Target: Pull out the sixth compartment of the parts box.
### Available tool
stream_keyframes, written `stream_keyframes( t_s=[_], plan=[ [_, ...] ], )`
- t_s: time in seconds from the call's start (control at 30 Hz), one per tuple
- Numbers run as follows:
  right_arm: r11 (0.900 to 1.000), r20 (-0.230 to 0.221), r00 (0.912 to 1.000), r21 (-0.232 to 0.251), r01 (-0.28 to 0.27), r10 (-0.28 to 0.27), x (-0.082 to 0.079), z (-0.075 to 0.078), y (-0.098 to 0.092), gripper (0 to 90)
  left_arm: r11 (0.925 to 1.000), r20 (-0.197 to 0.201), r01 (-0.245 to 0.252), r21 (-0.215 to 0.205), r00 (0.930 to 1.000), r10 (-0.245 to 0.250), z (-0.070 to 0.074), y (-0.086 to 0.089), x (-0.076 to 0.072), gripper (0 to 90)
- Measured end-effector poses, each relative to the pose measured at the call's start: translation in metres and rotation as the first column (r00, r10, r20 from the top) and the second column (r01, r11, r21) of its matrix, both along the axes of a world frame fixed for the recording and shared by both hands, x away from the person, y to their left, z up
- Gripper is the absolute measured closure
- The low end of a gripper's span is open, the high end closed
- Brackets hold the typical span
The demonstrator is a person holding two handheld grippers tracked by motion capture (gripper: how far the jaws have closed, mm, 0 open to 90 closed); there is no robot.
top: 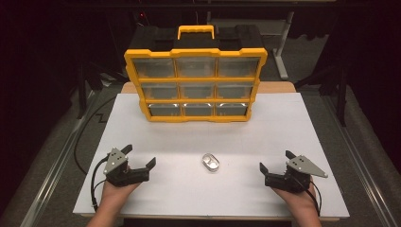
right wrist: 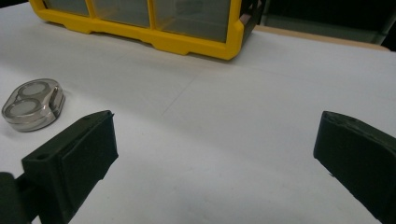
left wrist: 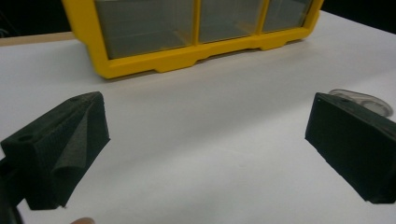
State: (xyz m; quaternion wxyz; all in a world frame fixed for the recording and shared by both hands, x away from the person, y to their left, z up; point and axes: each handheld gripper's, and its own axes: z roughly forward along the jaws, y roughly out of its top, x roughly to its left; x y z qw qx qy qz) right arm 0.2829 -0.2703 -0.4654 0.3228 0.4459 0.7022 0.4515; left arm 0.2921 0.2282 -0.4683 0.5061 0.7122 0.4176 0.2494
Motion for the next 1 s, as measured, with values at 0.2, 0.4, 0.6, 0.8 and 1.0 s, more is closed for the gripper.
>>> stream_keyframes(
  t_s=[0.2,0.4,0.6,0.8,1.0],
  plan=[
    [1.0,0.015,0.9997,0.007,0.019,-0.019,-0.001,0.0,-0.003,0.2,1.0,-0.023,0.0,0.009,0.9997,0.0,-0.002,-0.001,0.002,0.7],
    [1.0,0.022,0.9993,-0.006,0.03,-0.03,0.0,-0.001,-0.004,0.2,0.9999,-0.015,0.002,0.01,0.9999,-0.002,-0.003,-0.001,0.003,0.7],
    [0.999,0.012,0.9994,-0.02,0.034,-0.034,0.011,-0.004,0.0,0.2,0.9998,-0.016,0.007,-0.019,0.9998,-0.008,-0.003,-0.002,0.003,0.2],
    [0.999,0.005,0.9988,-0.018,0.048,-0.048,0.028,-0.005,0.005,0.2,0.9999,-0.002,0.011,-0.004,0.9999,-0.011,-0.005,-0.003,0.003,0.2],
    [0.998,0.0,0.9984,-0.025,0.057,-0.057,0.053,-0.006,0.009,0.2,0.9994,0.0,0.032,-0.009,0.9995,-0.032,-0.005,-0.004,0.003,0.2]
  ],
)
